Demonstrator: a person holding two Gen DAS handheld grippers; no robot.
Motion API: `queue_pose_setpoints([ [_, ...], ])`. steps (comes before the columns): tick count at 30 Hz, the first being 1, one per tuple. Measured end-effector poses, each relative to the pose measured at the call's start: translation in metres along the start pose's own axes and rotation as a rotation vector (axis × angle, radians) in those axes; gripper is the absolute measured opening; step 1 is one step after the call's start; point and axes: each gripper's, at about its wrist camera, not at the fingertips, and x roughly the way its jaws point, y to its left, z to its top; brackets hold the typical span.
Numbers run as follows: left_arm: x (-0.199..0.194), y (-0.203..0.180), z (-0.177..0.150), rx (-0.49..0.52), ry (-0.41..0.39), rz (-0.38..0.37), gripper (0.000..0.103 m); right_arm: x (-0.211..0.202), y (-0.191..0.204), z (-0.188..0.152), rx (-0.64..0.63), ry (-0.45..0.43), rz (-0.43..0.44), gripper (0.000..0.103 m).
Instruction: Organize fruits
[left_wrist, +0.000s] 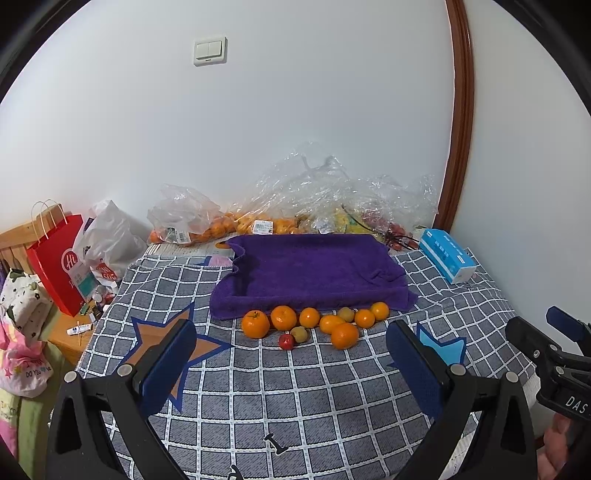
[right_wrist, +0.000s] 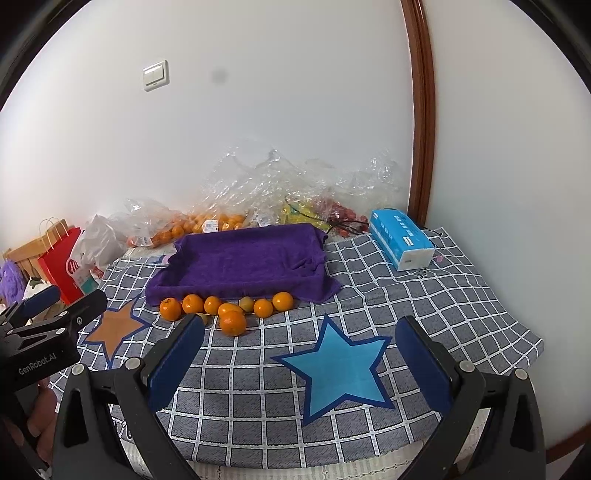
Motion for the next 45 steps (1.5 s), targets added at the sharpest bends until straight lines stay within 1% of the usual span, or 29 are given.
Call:
queue_pose_setpoints([
  [45,-0.0025,-0.0007,0.0017,0.0,-0.006,0.004,0.103,-0.0045,0.006,-0.0009,-0.01,-0.008,0.012,0.102],
])
